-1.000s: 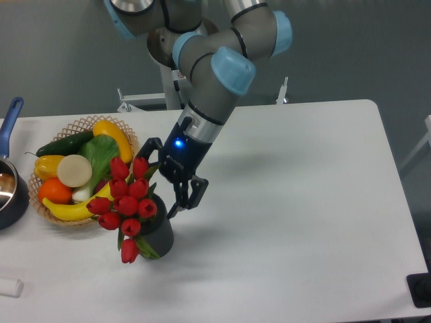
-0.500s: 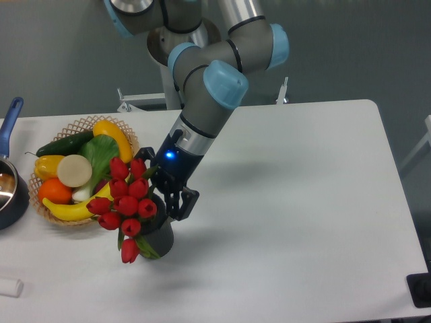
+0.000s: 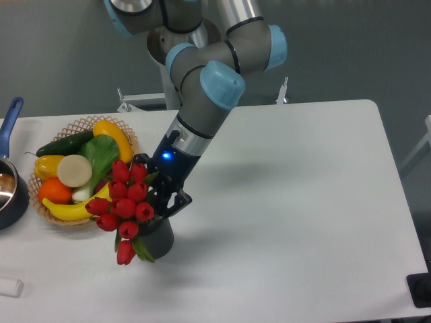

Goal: Pick up the flowers from the vase
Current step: 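Close the gripper on the tulip stems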

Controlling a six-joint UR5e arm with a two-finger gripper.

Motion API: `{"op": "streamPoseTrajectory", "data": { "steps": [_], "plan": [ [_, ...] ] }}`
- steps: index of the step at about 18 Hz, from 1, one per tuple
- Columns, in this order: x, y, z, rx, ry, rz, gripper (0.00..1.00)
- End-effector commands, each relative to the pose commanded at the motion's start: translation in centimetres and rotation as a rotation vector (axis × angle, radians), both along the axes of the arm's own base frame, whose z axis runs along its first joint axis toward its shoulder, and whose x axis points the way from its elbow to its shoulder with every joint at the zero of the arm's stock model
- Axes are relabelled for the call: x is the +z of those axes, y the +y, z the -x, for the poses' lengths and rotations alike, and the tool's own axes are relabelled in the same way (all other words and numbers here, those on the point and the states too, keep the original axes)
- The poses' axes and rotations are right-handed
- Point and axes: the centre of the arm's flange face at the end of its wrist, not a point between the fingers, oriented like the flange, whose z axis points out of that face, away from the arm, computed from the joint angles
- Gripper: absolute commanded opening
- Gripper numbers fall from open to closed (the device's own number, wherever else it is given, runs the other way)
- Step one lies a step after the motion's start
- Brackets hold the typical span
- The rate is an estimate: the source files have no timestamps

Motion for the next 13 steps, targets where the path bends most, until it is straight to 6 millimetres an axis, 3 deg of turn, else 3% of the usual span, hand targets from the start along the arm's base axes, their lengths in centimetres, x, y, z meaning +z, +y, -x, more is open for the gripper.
{"op": "streamPoseTrajectory", "data": {
  "steps": [13],
  "plan": [
    [1.7,-0.6,0.4,0.018,0.005,-0.028,0.40]
  ]
}}
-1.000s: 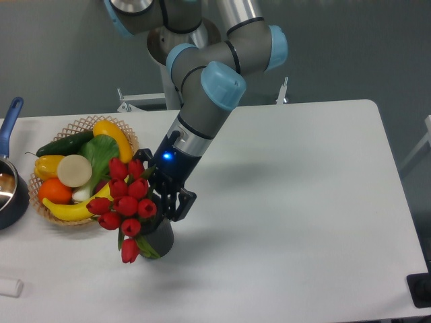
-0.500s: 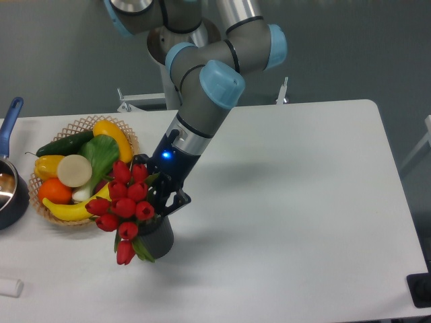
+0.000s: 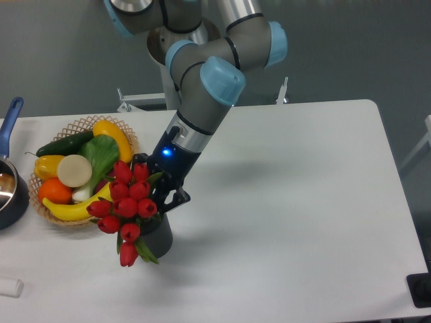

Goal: Pick up the flowers from the vase
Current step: 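Close the gripper on the tulip stems, then lift the gripped tulips up out of the black vase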

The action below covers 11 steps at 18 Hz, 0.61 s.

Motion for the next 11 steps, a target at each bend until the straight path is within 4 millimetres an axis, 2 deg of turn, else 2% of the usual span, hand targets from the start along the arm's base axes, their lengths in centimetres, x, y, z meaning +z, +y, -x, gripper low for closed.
{"op": "streamPoseTrajectory", "data": {
  "steps": [11],
  "plan": [
    [4.1,-1.3,0.4,0.089,-0.132,-0.082,0.40]
  ]
}}
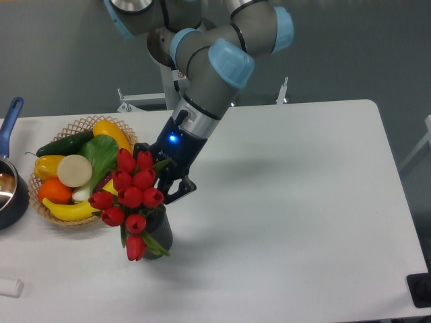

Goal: Pick up the flowers from the vase
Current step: 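Lift the gripped tulips up out of the black vase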

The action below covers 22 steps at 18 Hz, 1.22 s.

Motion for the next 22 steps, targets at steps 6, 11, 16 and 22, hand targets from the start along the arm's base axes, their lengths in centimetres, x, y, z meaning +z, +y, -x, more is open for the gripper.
{"op": "streamPoseTrajectory", "data": {
  "steps": [6,11,16,22],
  "plan": [
    [2.5,-0.8,1.1,0.038,-0.014,-0.038,0.40],
    [5.0,-0.9,2.3,0.090,-0.027,-0.055,0.40],
    [5.7,-1.1,2.6,0.116,-0.060,-0.061,0.40],
    [7.4,-2.2,3.2,0.125,-0.159,-0.128,0.40]
  ]
}}
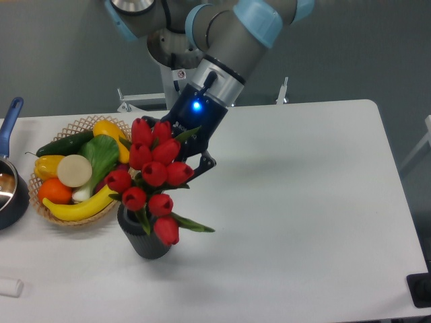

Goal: Pick up the flowers from the vase
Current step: 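Lift the gripped tulips up out of the black vase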

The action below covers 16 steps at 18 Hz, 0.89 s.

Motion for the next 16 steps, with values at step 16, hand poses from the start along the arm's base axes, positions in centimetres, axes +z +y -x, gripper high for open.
{"op": "streamPoseTrajectory", "data": {
  "steps": [16],
  "plan": [
    [5.1,-2.3,3.6,0.086,0.045,-0.049,0.40]
  ]
}}
